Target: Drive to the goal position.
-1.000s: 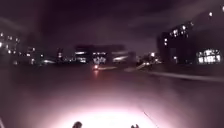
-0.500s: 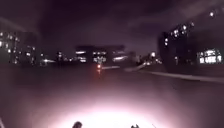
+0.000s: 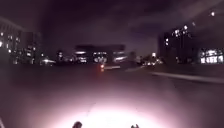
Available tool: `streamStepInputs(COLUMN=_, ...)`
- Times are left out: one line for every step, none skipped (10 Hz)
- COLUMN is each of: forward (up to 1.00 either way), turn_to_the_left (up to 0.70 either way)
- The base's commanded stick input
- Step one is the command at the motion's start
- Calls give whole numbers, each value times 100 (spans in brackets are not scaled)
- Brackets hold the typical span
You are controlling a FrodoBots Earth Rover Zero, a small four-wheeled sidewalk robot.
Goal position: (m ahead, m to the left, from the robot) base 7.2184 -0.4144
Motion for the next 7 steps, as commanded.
streamStepInputs(forward=100, turn_to_the_left=0)
streamStepInputs(forward=100, turn_to_the_left=0)
streamStepInputs(forward=100, turn_to_the_left=0)
streamStepInputs(forward=100, turn_to_the_left=0)
streamStepInputs(forward=100, turn_to_the_left=0)
streamStepInputs(forward=100, turn_to_the_left=0)
streamStepInputs(forward=100, turn_to_the_left=0)
